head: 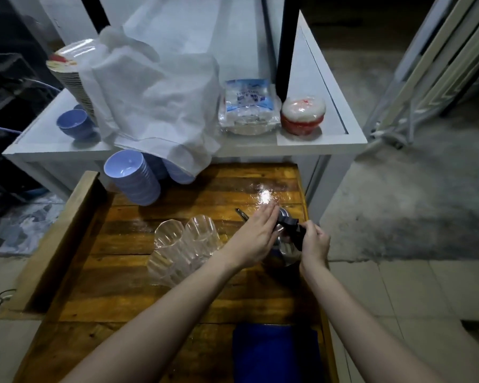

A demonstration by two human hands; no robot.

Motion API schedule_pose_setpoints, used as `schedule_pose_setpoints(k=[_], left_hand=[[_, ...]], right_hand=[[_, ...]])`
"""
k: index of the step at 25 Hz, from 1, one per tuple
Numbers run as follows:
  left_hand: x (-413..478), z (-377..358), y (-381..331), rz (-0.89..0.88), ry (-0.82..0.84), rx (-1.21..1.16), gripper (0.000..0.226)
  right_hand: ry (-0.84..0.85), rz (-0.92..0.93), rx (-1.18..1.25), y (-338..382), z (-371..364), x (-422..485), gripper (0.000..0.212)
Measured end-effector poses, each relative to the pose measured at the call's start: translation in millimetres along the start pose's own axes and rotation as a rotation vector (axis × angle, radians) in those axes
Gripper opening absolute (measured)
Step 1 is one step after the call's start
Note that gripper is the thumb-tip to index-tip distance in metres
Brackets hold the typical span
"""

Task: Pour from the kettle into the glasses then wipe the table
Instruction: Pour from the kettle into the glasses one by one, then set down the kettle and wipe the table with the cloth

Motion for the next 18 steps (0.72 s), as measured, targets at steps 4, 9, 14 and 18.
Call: schedule_pose_setpoints(k=[4, 9, 14, 18], left_hand=[[16.1, -11.3, -5.4, -0.048, -0.011, 0.122, 0.059], [18.0, -25.9, -8.3, -0.088, -0.061, 0.220, 0.059], [12.2, -25.9, -8.2, -0.084, -0.079, 0.192, 0.058], [-18.7, -24.2, -10.2, -0.068, -0.150, 0.033, 0.053]], right_hand=[[-0.021, -0.068, 0.154, -14.9, 4.1, 13.2, 0.023], [0.031, -0.063, 0.061, -17.9, 8.7, 23.3, 0.026], [0.155, 0.086, -0.286, -13.5, 17.2, 31.0, 0.022], [0.021, 0.451, -0.568, -22.2, 52.0, -14.8, 0.025]])
Point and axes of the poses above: each hand's wrist, its own x-axis towards the middle knuckle, its own z-axis out of the back of the hand, y = z × x, the point moved 7 cm from there along x, towards the middle knuckle
